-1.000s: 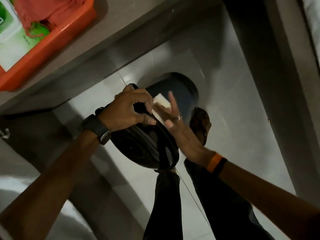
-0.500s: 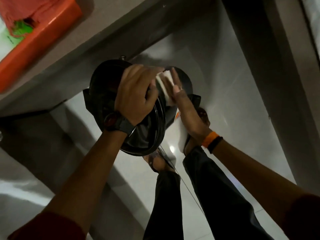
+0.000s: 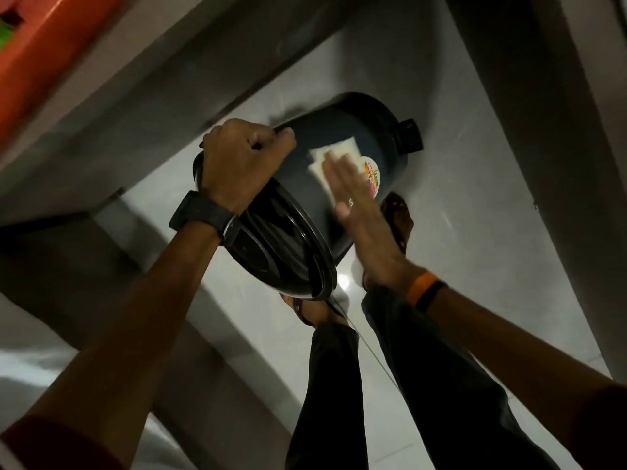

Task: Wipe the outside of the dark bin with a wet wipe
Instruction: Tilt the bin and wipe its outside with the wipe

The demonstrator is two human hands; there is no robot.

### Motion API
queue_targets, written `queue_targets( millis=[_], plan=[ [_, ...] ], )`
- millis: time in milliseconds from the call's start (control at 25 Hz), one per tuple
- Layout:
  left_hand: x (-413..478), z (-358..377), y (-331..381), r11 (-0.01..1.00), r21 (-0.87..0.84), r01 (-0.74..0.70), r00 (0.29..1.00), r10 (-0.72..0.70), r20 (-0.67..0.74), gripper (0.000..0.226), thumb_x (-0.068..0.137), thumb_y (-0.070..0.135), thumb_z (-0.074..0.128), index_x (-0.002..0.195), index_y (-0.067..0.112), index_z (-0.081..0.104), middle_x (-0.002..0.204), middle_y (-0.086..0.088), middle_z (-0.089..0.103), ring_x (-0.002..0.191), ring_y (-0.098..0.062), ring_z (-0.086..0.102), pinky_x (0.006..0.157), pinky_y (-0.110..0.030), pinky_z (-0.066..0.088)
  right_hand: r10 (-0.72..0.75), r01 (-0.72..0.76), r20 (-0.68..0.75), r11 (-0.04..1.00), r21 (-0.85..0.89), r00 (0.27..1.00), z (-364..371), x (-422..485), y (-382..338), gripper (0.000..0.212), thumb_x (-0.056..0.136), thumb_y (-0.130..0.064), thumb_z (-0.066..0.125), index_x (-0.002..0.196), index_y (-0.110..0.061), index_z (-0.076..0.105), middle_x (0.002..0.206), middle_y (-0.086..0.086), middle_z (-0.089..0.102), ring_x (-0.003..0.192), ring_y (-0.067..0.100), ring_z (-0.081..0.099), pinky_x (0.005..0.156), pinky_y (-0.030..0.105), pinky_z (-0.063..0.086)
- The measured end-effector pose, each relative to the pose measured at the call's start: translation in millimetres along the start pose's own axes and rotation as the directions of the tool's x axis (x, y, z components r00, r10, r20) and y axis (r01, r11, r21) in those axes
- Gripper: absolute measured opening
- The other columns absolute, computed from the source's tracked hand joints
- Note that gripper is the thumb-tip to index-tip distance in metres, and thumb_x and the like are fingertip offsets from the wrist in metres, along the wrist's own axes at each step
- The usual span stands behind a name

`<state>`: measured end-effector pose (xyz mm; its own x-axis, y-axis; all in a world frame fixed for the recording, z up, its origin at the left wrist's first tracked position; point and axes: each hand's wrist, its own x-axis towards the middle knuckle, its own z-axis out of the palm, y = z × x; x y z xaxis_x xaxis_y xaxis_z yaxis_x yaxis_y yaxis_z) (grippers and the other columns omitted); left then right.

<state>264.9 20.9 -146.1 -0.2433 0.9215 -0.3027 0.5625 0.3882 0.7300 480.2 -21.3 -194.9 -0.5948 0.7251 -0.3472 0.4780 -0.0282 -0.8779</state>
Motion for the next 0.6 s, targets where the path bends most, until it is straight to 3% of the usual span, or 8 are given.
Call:
queue_targets(
  millis=[80, 120, 200, 240, 280, 360, 520, 600],
  plan=[
    [7, -2, -1, 0.973, -0.221, 0.063, 0.99, -0.089, -0.109, 0.051, 0.092, 0.024, 0.059, 0.045, 0.018, 0.042, 0.037, 0.011, 0.041, 0.04, -0.006, 0.037, 0.051, -0.021, 0.036, 0.234, -0.225, -0.128, 0.971, 0.081, 0.964, -21, 34, 26, 0.062, 0.106, -0.031, 0.022, 0.163, -0.009, 0.014, 0.174, 0.011, 0.007, 0.163, 0.028, 0.002, 0.131, 0.056, 0.007],
    [9, -1, -1, 0.969, -0.245, -0.028, 0.984, -0.017, -0.179, 0.045, 0.092, 0.021, 0.057, 0.049, 0.011, 0.048, 0.042, 0.011, 0.047, 0.045, -0.011, 0.044, 0.056, -0.024, 0.04, 0.323, -0.3, -0.171, 0.943, 0.148, 0.931, -33, 49, 34, 0.063, 0.105, -0.032, 0.024, 0.163, -0.01, 0.014, 0.174, 0.01, 0.007, 0.163, 0.026, 0.003, 0.132, 0.054, 0.008],
    [2, 8, 5, 0.928, 0.053, -0.368, 0.902, 0.37, -0.224, 0.032, 0.092, 0.019, 0.054, 0.063, 0.007, 0.056, 0.06, -0.008, 0.058, 0.062, -0.025, 0.053, 0.072, -0.032, 0.042, 0.452, -0.398, -0.183, 0.877, 0.268, 0.873, -48, 69, 38, 0.06, 0.108, -0.037, 0.027, 0.164, -0.017, 0.018, 0.174, 0.002, 0.009, 0.163, 0.02, 0.008, 0.133, 0.049, 0.011],
    [-9, 19, 8, 0.812, 0.227, -0.538, 0.812, 0.571, -0.121, 0.028, 0.092, 0.022, 0.054, 0.067, 0.009, 0.057, 0.066, -0.01, 0.059, 0.067, -0.026, 0.053, 0.076, -0.034, 0.04, 0.486, -0.425, -0.171, 0.854, 0.3, 0.857, -52, 77, 39, 0.057, 0.11, -0.038, 0.029, 0.164, -0.02, 0.02, 0.174, 0.0, 0.012, 0.162, 0.017, 0.011, 0.133, 0.047, 0.012],
    [-22, 31, 13, 0.698, 0.323, -0.639, 0.739, 0.674, 0.006, 0.028, 0.091, 0.026, 0.054, 0.068, 0.011, 0.058, 0.067, -0.009, 0.059, 0.068, -0.026, 0.053, 0.075, -0.036, 0.04, 0.496, -0.434, -0.166, 0.848, 0.304, 0.852, -57, 81, 37, 0.056, 0.111, -0.037, 0.029, 0.164, -0.02, 0.022, 0.174, -0.001, 0.014, 0.162, 0.016, 0.012, 0.133, 0.045, 0.012],
    [-36, 42, 22, 0.622, 0.438, -0.649, 0.73, 0.67, 0.131, 0.03, 0.09, 0.026, 0.057, 0.064, 0.011, 0.057, 0.063, -0.007, 0.057, 0.064, -0.028, 0.054, 0.068, -0.037, 0.041, 0.447, -0.403, -0.145, 0.879, 0.255, 0.883, -64, 78, 26, 0.056, 0.111, -0.036, 0.027, 0.164, -0.018, 0.022, 0.174, -0.001, 0.016, 0.162, 0.015, 0.012, 0.133, 0.045, 0.01],
    [-36, 32, 29, 0.779, 0.463, -0.422, 0.882, 0.471, 0.011, 0.037, 0.086, 0.021, 0.061, 0.053, 0.019, 0.043, 0.052, -0.002, 0.045, 0.055, -0.021, 0.044, 0.06, -0.032, 0.034, 0.017, -0.032, 0.089, 0.984, 0.178, 0.996, -23, -5, -21, 0.053, 0.109, -0.047, 0.02, 0.161, -0.044, 0.014, 0.169, -0.032, 0.004, 0.161, 0.001, 0.0, 0.132, 0.048, 0.002],
    [-33, 23, 28, 0.85, 0.393, -0.35, 0.928, 0.372, 0.021, 0.038, 0.088, 0.026, 0.055, 0.056, 0.025, 0.036, 0.054, 0.005, 0.039, 0.055, -0.016, 0.038, 0.059, -0.027, 0.028, -0.147, 0.133, 0.131, 0.985, 0.112, 0.98, -13, -33, -16, 0.053, 0.111, -0.042, 0.021, 0.163, -0.035, 0.014, 0.172, -0.023, 0.005, 0.162, 0.007, 0.001, 0.133, 0.046, 0.001]
  ],
)
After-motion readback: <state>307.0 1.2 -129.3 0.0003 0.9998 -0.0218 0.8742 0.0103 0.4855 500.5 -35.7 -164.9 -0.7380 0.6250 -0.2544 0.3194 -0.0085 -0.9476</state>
